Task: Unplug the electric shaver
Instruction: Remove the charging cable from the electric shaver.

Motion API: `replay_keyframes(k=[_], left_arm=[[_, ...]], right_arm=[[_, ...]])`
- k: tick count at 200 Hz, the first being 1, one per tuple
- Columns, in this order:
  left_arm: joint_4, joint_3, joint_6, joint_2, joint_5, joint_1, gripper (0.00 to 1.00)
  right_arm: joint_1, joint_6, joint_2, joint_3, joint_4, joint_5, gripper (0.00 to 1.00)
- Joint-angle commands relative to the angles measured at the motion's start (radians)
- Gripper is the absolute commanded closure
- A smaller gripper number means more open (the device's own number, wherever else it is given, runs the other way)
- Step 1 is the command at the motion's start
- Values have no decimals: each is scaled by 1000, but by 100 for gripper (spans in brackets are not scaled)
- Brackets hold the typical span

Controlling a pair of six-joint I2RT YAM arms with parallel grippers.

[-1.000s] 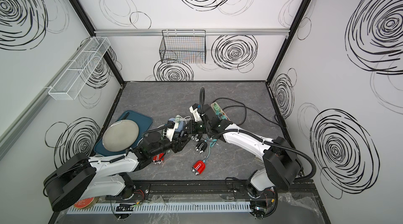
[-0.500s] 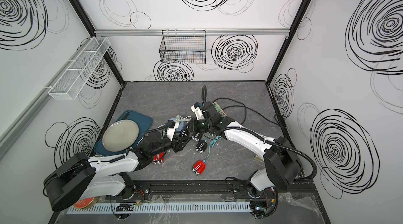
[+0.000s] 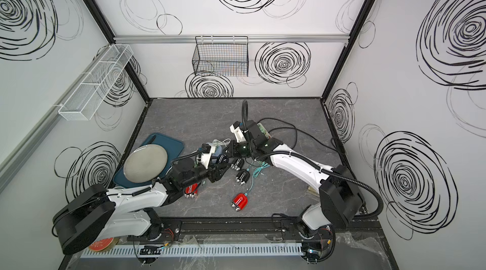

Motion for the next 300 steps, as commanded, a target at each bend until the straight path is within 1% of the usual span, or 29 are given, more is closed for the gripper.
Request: replay_keyframes(k=[1,17,31,46,65,77,86,98,134,163,181,202,228,255,258,266,300], left_arm=[[-297,-90,-9,31,-21,-3,74],[-293,-91,-9,33,-21,-3,74],[-290,-94,-9,36,-23,-6,74],[-284,-97,-12,38,-23,-5,74],[-280,-99,-13,42,-24,-7,74],[-277,-99,-12,42,-25,-6,75],[-275,-101,-12,43,-25,-7,75],[-273,-101,-12,45,-25,-9,75],[-273,-107,-13,38,-30,-11,75],[-272,-107,-12,38,-31,-11,75],[-267,-106,-13,41,-29,-11,76],[-264,-108,-12,42,-31,-11,76],[-265,-109,-12,33,-31,-11,76],[-288,-97,-13,8,-38,-13,76],[-292,-93,-35,2,-40,-15,76],[-309,-84,-43,-14,-48,-18,76],[-478,17,-39,-73,-108,-53,75]], right_arm=[[-122,88,-34,17,259,15,100],[-128,95,-31,24,256,-8,100],[-120,70,-32,43,222,11,100],[-91,-8,-29,97,110,121,100],[-37,-92,-23,156,-4,309,100],[-19,-119,-22,171,-29,374,100],[-15,-123,-27,169,-22,389,100],[-25,-111,-33,159,3,374,100],[-111,4,-49,85,155,121,100],[-154,81,-41,52,234,-31,100],[-158,82,-45,47,231,-25,100],[-148,33,-49,73,158,45,100],[-137,-9,-45,93,107,89,100],[-128,-44,-19,92,76,56,100],[-126,-48,-16,90,75,56,100],[-118,-64,-5,85,70,46,99],[-79,-100,51,65,56,27,100]])
